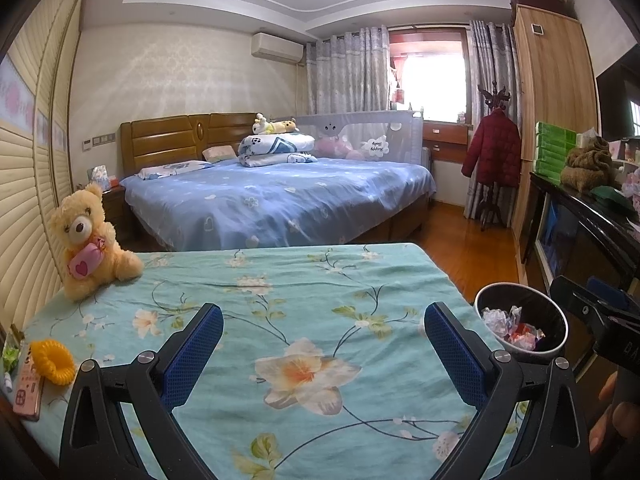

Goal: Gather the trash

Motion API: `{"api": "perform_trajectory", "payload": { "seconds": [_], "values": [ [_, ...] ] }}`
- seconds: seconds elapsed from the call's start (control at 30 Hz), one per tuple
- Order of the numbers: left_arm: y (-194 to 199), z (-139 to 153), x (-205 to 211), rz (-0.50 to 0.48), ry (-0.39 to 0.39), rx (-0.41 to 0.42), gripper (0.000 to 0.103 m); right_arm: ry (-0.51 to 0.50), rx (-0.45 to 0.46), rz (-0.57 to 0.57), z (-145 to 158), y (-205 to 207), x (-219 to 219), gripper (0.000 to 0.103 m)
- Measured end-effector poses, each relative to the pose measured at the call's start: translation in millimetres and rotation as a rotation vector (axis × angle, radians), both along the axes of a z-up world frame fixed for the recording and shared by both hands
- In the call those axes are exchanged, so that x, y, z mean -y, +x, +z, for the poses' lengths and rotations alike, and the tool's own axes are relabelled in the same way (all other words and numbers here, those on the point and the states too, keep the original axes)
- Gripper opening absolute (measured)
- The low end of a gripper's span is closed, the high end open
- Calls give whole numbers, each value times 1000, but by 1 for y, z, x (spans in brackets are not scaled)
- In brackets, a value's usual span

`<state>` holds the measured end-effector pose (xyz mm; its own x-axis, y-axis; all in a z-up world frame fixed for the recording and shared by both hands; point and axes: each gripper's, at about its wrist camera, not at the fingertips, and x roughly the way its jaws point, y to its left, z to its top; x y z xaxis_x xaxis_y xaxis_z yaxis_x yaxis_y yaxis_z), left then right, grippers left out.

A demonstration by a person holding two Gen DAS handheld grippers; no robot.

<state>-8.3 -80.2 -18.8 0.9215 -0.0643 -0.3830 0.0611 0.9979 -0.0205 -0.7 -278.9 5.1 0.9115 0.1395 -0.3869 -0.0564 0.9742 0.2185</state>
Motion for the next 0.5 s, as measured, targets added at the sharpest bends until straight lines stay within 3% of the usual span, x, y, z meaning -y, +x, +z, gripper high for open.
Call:
{"api": "perform_trajectory", "payload": {
  "seconds": [0.5],
  "values": [
    [0, 0, 1, -5, 2, -3, 102, 3, -1, 0, 1, 0, 0, 103]
  ]
}}
